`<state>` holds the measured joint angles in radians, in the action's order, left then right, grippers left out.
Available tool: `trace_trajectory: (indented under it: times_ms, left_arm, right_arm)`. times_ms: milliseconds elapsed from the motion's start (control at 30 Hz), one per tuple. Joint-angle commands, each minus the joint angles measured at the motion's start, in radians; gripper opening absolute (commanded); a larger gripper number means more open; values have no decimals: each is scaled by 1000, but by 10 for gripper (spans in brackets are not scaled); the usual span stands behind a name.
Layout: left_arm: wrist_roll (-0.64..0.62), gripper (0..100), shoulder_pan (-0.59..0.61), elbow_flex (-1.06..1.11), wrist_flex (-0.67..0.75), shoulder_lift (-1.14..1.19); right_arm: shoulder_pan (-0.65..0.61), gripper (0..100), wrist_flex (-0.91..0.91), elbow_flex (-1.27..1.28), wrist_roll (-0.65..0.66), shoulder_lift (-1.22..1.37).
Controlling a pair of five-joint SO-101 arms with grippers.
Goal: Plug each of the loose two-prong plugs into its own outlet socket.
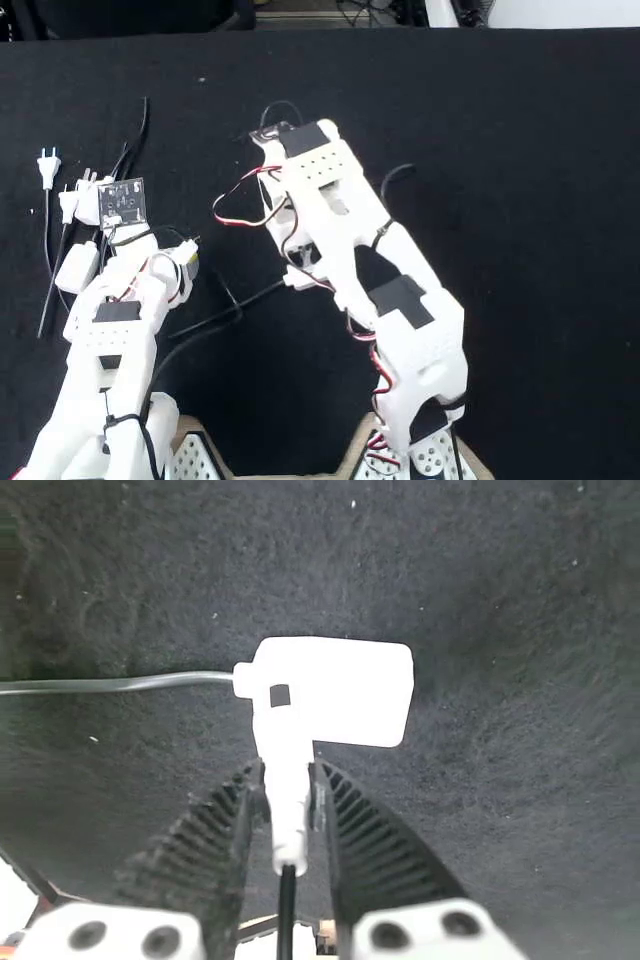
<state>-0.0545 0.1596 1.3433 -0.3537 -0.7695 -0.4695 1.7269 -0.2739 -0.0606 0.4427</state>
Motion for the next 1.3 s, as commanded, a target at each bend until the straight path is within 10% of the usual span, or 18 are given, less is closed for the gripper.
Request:
trace_trajectory:
  times_ms: [0,1267]
  left_arm:
    - [12,216,-5,-5,14,-26]
    - [12,216,-4,-5,12,-26]
  right_arm:
    - [-2,11,31,-54,0,-84]
    - [141,11,31,25,94,-67]
